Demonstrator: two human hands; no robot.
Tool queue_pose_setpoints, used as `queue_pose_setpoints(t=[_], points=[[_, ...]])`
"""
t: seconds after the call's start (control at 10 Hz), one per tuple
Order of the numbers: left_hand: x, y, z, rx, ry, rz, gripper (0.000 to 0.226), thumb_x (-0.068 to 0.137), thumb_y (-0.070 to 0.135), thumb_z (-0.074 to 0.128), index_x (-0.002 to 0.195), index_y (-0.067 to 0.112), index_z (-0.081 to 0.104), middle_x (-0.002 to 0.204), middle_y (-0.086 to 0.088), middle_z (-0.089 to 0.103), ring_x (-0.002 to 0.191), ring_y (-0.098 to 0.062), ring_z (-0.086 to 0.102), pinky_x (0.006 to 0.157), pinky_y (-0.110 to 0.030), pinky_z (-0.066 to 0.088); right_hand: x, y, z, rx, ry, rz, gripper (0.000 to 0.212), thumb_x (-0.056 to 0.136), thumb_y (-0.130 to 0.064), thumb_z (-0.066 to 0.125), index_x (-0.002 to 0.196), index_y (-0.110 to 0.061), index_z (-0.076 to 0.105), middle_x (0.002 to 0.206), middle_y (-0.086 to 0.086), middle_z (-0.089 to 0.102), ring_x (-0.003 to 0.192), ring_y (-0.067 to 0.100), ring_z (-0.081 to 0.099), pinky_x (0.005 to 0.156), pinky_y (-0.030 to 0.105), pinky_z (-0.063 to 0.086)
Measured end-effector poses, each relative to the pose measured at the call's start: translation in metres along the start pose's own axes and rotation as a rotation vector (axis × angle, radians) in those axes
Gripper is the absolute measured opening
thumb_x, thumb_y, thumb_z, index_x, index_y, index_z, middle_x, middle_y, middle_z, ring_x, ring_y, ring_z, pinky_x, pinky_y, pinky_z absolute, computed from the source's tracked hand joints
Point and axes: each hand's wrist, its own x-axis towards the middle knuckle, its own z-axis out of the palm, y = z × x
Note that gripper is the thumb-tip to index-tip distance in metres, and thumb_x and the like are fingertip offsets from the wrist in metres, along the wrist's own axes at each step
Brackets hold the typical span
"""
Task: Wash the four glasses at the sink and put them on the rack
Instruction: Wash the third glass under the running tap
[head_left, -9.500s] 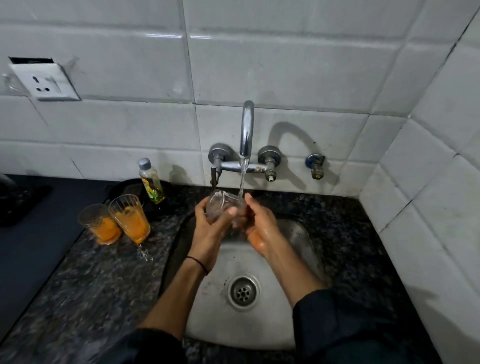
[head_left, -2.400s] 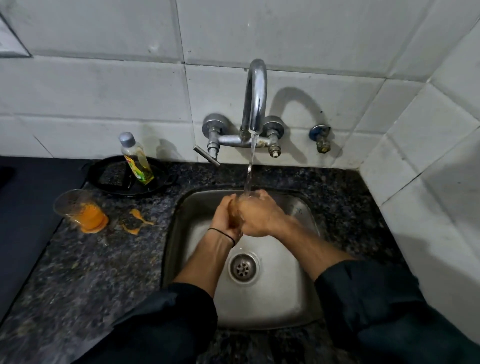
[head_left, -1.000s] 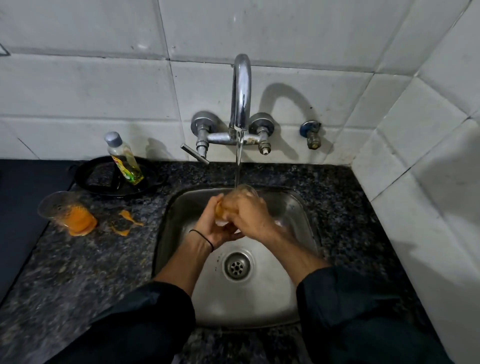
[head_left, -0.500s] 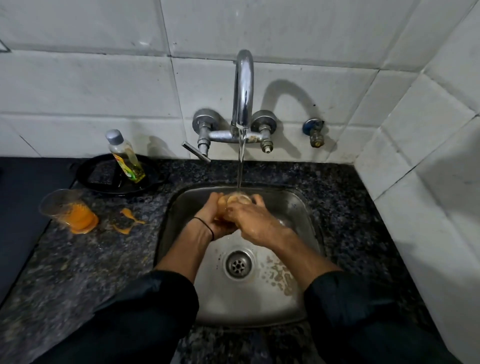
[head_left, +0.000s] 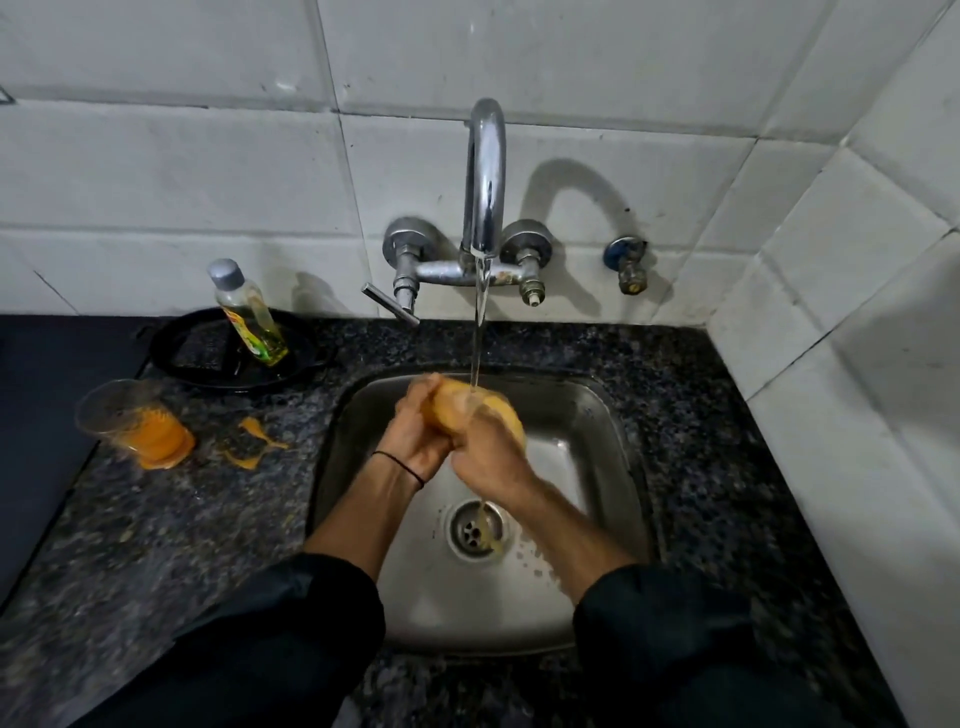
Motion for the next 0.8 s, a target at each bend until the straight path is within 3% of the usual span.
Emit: queue_pose_setpoints(t=[0.1,0.2,0.3,0.4,0.5,0.6,0.7,0.8], points=[[-0.003,0.003,0.007,0.058,0.077,-0.218,0.055,0.091,0.042,0.065,0.13,0.006,0.051,0.123,-0.03,0.061,0.107,-0.044,0.065,0.072,-0.056,0.057,0.01,0.015,-0.036,-1.0,-0.543,-0.369,0.062,0.102,-0.012,0.043,0.159,-0.024,0.022,0.161,0.0,0.035,0.149,0.021,0.03,0.125,0.056,0.001],[-0.001,0.003,0.016,0.114,0.104,-0.253,0.056,0.092,0.044,0.062,0.133,0.008,0.049,0.119,-0.028,0.065,0.099,-0.042,0.07,0.066,-0.053,0.058,0.011,0.013,-0.036,-1.149,-0.56,-0.4,0.068,0.099,-0.014,0.05,0.159,-0.02,0.019,0.163,0.0,0.03,0.15,0.021,0.029,0.125,0.055,0.002],[0.002,0.001,0.017,0.055,0.125,-0.139,0.06,0.088,0.037,0.07,0.138,0.01,0.048,0.127,-0.023,0.061,0.102,-0.037,0.068,0.064,-0.047,0.059,0.009,0.004,-0.01,-0.281,-0.427,0.265,0.07,0.075,-0.006,0.066,0.142,-0.018,0.046,0.137,0.009,0.055,0.129,0.031,0.051,0.11,0.046,0.041],[0.0,0.001,0.007,-0.01,0.047,-0.107,0.066,0.085,0.039,0.073,0.138,0.008,0.049,0.127,-0.02,0.058,0.107,-0.034,0.064,0.074,-0.045,0.059,0.01,-0.004,-0.002,0.633,-0.344,0.622,0.076,0.065,0.012,0.063,0.136,-0.014,0.053,0.127,0.013,0.06,0.118,0.028,0.057,0.092,0.038,0.055],[-0.001,0.003,0.006,0.011,0.019,-0.117,0.052,0.092,0.037,0.065,0.13,0.004,0.053,0.124,-0.021,0.059,0.108,-0.035,0.062,0.067,-0.045,0.061,0.013,0.014,-0.001,-0.224,-0.526,0.112,0.091,0.081,-0.003,0.059,0.158,-0.032,0.02,0.152,0.005,0.04,0.141,0.031,0.039,0.117,0.053,0.034],[-0.003,0.006,0.017,0.031,0.15,-0.121,0.039,0.091,0.029,0.068,0.121,0.008,0.055,0.118,-0.024,0.063,0.099,-0.039,0.065,0.059,-0.051,0.059,0.012,0.018,-0.012,-1.136,-0.482,-0.27,0.072,0.101,-0.016,0.046,0.162,-0.027,0.008,0.167,-0.005,0.021,0.153,0.018,0.02,0.121,0.051,-0.01],[0.0,0.01,0.022,0.026,0.14,-0.022,0.056,0.084,0.023,0.074,0.131,0.0,0.054,0.111,-0.021,0.063,0.09,-0.034,0.067,0.062,-0.049,0.058,0.01,0.019,-0.01,-0.626,-0.359,-0.127,0.093,0.085,-0.003,0.06,0.161,-0.03,0.013,0.168,-0.002,0.019,0.149,0.016,0.027,0.124,0.048,0.009],[-0.006,0.012,0.02,-0.086,0.149,0.107,0.073,0.066,0.026,0.082,0.131,0.008,0.051,0.103,-0.017,0.059,0.086,-0.029,0.064,0.061,-0.04,0.057,0.01,0.013,-0.003,0.634,-0.283,0.244,0.071,0.073,-0.004,0.063,0.142,-0.016,0.054,0.138,0.009,0.062,0.123,0.024,0.058,0.1,0.038,0.05]])
